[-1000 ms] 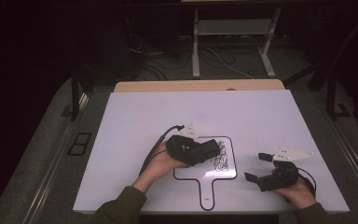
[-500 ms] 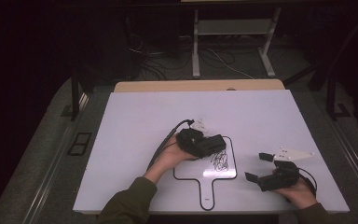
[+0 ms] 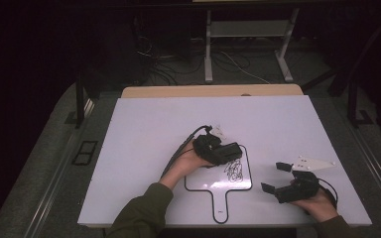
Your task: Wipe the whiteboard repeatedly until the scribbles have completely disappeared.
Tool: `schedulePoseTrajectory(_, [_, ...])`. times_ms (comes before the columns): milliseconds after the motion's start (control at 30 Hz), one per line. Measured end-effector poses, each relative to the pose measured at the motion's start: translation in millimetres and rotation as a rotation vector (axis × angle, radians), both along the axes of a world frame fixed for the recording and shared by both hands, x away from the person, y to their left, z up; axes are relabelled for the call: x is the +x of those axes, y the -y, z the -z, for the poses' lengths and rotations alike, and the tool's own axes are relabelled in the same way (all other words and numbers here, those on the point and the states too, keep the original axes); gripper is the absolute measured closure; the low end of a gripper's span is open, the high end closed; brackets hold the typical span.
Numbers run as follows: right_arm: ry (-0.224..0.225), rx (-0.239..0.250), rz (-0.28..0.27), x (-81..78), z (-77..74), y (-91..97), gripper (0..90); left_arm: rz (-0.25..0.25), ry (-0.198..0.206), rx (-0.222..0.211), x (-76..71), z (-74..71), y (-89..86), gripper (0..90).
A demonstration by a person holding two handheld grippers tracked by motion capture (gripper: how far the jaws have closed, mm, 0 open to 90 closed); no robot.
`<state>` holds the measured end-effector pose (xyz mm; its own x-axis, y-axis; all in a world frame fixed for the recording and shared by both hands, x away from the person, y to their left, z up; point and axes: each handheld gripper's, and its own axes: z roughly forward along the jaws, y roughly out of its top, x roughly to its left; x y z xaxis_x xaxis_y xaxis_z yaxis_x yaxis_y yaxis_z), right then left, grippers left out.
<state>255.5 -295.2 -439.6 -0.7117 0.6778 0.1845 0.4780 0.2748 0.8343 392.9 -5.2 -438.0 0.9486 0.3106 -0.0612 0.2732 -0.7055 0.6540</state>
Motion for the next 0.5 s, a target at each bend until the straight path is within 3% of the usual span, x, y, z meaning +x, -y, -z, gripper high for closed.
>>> schedulePoseTrajectory(267, [0.000, -0.003, -0.002, 0.0, 0.3, -0.7, 0.0, 0.005, -0.028, -0.009, 1.5, 0.7, -0.9, 39.0])
schedulePoseTrajectory(500, [0.003, -0.005, -0.006, 0.0, 0.4, -1.0, 0.0, 0.003, -0.024, -0.003, -0.5, 0.8, 0.5, 39.0])
